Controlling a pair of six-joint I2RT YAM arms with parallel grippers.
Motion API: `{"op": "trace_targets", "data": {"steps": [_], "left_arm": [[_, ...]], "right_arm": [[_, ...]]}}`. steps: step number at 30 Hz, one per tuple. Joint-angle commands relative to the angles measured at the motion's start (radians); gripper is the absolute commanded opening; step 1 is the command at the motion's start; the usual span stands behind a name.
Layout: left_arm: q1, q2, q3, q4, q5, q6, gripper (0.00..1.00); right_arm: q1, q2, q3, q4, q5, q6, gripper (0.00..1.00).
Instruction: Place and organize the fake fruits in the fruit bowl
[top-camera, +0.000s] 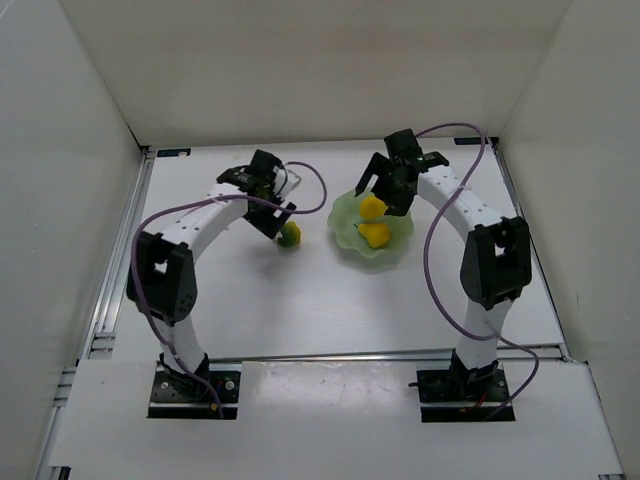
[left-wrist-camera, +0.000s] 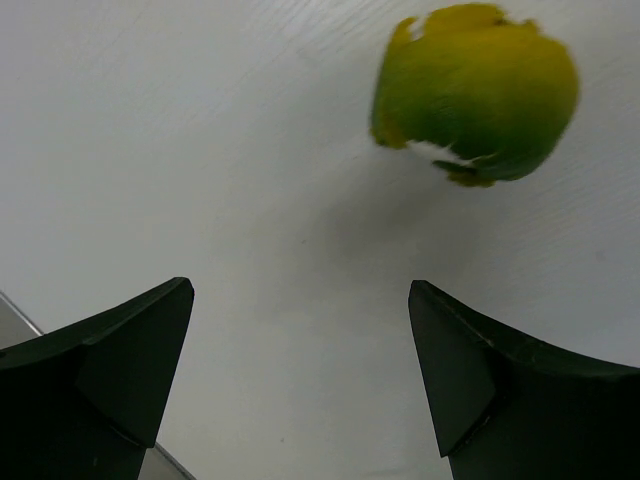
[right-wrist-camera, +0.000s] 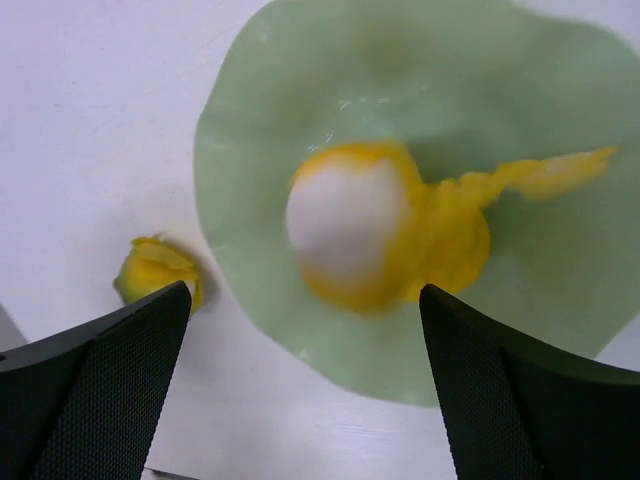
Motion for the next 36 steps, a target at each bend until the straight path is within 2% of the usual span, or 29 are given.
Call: {"op": "trace_targets", "data": {"steps": [1, 5, 14, 19, 23, 26, 27, 30, 31, 32, 33, 36], "left_arm": [[-0.093, 0.045, 0.089, -0.047, -0.019, 0.053, 1.0], [-0.167, 0.144, 0.163, -0.047, -0.007, 0.071, 1.0], [-0.179, 0.385, 0.396, -0.108, 0.065, 0.071, 1.0], [-0.179, 0.477, 0.421, -0.14, 0.056, 0.059, 1.0], [-0.179, 0.468, 0.411, -0.14, 0.056, 0.048, 0.99], [-0.179, 0.445, 0.39, -0.163, 0.065, 0.048, 0.9], [-0.17, 0.445, 0.375, -0.163, 0.077, 0.048, 0.78], [-0.17, 0.405, 0.342, -0.173, 0.088, 0.048, 0.57], [-0.17, 0.396, 0.342, -0.186, 0.088, 0.048, 0.44], [-0.17, 0.382, 0.351, -0.186, 0.088, 0.048, 0.39], [-0.17, 0.373, 0.37, -0.218, 0.088, 0.048, 0.36], [-0.196, 0.332, 0.471, -0.239, 0.071, 0.025, 0.37]], "right_arm": [[-0.001, 0.024, 0.125, -0.087, -0.084, -0.127, 1.0], [-0.021, -0.079, 0.067, -0.087, -0.008, -0.161, 1.0], [-0.064, -0.321, -0.176, -0.064, 0.05, -0.179, 1.0], [-0.096, -0.363, -0.262, -0.064, 0.061, -0.158, 1.0], [-0.105, -0.389, -0.294, -0.044, 0.072, -0.148, 1.0], [-0.105, -0.389, -0.294, -0.044, 0.081, -0.138, 1.0], [-0.105, -0.389, -0.294, -0.044, 0.081, -0.129, 1.0], [-0.105, -0.389, -0.294, -0.044, 0.081, -0.119, 1.0], [-0.105, -0.389, -0.294, -0.044, 0.081, -0.119, 1.0], [-0.105, -0.389, -0.294, -0.044, 0.081, -0.119, 1.0], [-0.105, -0.389, -0.294, -0.044, 0.081, -0.119, 1.0], [-0.105, -0.407, -0.308, -0.044, 0.106, -0.119, 1.0]]}}
